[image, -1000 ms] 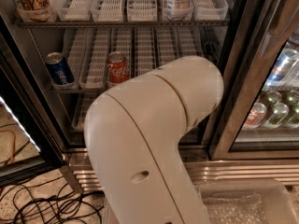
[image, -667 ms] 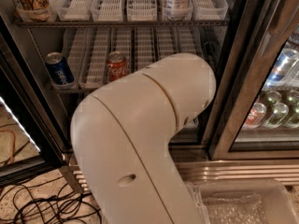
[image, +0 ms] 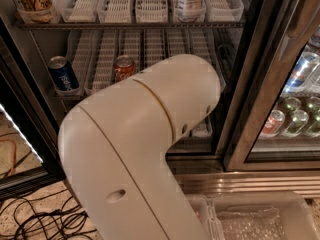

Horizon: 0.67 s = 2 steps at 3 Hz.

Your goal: Pick redbull can from bottom shelf of fridge

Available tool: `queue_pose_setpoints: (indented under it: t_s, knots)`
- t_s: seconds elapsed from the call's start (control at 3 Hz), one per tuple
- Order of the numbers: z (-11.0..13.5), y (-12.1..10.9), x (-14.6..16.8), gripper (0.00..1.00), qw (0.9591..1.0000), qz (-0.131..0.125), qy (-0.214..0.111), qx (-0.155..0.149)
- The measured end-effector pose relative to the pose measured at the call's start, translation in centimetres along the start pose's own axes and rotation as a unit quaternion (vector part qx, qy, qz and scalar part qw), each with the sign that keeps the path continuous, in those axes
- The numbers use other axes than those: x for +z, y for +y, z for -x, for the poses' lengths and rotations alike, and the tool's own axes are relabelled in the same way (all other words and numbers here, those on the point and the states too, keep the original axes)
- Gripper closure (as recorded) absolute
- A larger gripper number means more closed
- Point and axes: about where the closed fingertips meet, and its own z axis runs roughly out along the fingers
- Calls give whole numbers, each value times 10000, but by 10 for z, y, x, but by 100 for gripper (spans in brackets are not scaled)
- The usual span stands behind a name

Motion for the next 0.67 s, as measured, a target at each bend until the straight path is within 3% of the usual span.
queue_pose_setpoints:
  t_s: [0.33, 0.67]
  knots:
    - [0, -1, 4, 0, 10000, -13, -23, -3]
    - [3, 3, 11, 19, 9998, 57, -182, -115]
